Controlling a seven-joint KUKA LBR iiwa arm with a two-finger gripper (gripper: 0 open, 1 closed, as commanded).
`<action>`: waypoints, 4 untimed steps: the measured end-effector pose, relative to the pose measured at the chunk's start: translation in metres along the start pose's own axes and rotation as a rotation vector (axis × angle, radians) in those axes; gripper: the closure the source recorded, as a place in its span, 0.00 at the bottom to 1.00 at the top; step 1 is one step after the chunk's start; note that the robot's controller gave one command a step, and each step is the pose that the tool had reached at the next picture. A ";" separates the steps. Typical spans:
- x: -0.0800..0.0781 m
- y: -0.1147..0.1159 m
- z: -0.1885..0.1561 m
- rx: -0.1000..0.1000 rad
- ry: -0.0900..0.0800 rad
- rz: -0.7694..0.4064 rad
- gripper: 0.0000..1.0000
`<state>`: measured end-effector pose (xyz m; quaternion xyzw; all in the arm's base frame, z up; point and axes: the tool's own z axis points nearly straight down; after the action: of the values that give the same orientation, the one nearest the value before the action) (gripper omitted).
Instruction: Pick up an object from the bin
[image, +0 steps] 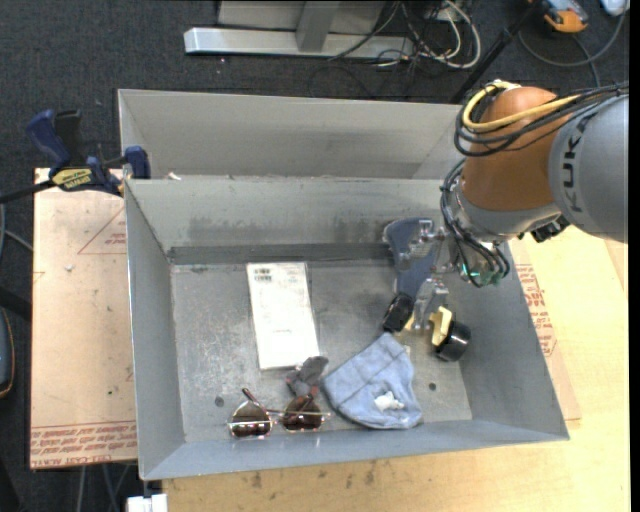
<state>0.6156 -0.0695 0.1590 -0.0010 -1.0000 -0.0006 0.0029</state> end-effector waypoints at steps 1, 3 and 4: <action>-0.002 0.000 -0.005 0.001 -0.007 -0.002 0.00; 0.003 -0.015 0.084 0.000 -0.007 -0.237 0.00; -0.006 -0.032 0.037 0.001 -0.007 -0.282 0.00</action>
Offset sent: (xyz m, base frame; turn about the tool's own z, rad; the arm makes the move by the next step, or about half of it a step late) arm -0.0085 -0.0261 -0.0890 -0.3150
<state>0.6215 -0.1012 0.1221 0.1394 -0.9902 -0.0006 -0.0008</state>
